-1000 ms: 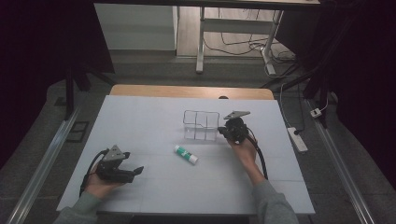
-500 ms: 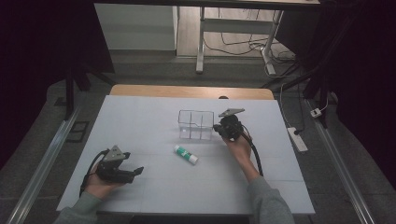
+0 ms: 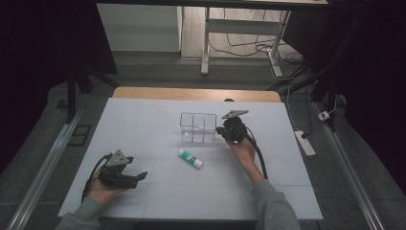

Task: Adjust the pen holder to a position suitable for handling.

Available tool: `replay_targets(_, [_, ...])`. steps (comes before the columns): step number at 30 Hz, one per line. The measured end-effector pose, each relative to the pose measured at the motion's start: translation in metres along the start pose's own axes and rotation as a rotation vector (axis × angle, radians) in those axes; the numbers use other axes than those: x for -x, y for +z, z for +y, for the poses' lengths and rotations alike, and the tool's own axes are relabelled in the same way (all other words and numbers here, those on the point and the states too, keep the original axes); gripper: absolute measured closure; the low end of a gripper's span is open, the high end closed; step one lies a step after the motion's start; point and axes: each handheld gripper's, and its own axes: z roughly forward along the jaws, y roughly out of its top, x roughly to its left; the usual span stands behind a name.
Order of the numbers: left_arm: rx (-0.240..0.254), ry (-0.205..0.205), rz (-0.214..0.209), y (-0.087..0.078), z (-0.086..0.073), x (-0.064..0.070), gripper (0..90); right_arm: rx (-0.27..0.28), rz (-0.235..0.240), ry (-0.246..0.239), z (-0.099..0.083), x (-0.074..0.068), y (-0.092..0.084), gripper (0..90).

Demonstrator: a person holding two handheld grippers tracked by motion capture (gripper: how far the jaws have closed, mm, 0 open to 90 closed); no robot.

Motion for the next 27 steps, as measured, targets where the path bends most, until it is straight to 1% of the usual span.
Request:
replay_targets(2, [0.005,-0.004,0.001,-0.001,0.0,-0.001,17.9,0.005,-0.007,-0.001,0.0,0.0,-0.006,89.9])
replay_targets(4, [0.003,-0.007,0.0,-0.001,0.0,-0.002,17.9,0.023,-0.005,0.011,-0.001,0.002,-0.013,89.9])
replay_targets(6, [0.002,-0.009,0.0,0.0,-0.001,-0.003,17.9,0.033,-0.013,0.011,-0.002,0.003,-0.022,89.9])
replay_targets(14, [0.008,-0.015,0.003,0.0,0.0,-0.004,18.1,0.044,-0.011,0.014,-0.019,0.004,-0.049,89.5])
replay_targets(15, [0.008,-0.015,0.003,0.0,0.0,-0.004,18.1,0.046,-0.008,0.02,-0.021,0.004,-0.052,87.5])
replay_targets(17, [0.008,-0.015,0.002,0.0,0.0,-0.004,18.1,0.045,-0.011,0.018,-0.022,0.004,-0.059,81.0])
replay_targets(20, [0.008,-0.014,0.001,0.001,0.0,-0.004,18.1,0.058,-0.003,0.014,-0.023,0.003,-0.067,71.2])
replay_targets(23, [0.008,-0.014,0.001,0.001,0.0,-0.004,18.1,0.058,0.021,0.031,-0.023,-0.001,-0.073,57.6])
replay_targets(25, [0.009,-0.015,0.002,0.001,0.0,-0.005,18.1,0.055,0.035,0.035,-0.023,-0.004,-0.075,50.6])
replay_targets(27, [0.011,-0.016,0.003,0.001,0.0,-0.005,18.1,0.048,0.034,0.027,-0.023,-0.008,-0.077,43.4])
